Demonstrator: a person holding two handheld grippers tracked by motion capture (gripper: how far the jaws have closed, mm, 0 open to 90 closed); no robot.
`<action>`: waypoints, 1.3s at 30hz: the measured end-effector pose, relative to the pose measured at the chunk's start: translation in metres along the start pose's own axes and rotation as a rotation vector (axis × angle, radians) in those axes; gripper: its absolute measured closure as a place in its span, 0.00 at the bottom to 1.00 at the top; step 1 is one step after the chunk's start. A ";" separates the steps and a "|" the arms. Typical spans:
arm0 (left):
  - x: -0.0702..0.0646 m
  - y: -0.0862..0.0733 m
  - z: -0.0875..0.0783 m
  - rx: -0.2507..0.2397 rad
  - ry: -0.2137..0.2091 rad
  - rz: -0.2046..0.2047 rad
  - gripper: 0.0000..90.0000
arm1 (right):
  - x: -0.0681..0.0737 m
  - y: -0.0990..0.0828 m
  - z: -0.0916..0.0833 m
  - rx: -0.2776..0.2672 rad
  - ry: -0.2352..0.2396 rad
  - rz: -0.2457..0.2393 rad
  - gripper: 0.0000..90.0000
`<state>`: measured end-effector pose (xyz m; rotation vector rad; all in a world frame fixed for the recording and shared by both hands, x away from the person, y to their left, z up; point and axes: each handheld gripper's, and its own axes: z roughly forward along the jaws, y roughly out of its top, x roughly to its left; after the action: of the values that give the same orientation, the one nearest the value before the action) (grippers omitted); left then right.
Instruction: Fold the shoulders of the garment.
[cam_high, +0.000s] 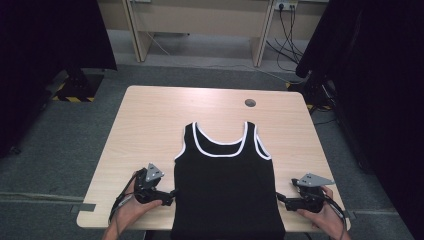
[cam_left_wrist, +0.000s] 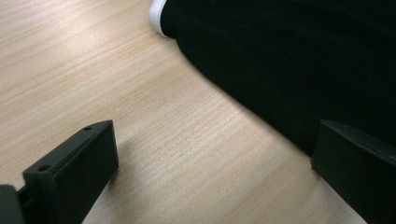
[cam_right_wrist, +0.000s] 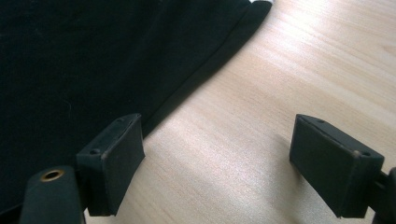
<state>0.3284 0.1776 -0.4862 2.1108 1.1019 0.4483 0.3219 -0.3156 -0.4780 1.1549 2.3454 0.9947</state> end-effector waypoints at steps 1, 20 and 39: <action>0.000 0.000 0.000 0.001 0.002 -0.001 0.00 | 0.000 0.000 0.000 0.000 0.001 -0.002 0.20; 0.001 0.004 -0.001 -0.046 -0.012 -0.058 0.02 | 0.000 0.000 0.000 0.003 0.004 -0.004 0.19; 0.002 0.031 0.010 -0.055 -0.010 -0.029 0.02 | 0.000 0.000 0.000 0.003 0.008 -0.011 0.19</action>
<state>0.3536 0.1630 -0.4713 2.0447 1.1004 0.4493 0.3221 -0.3152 -0.4781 1.1403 2.3579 0.9945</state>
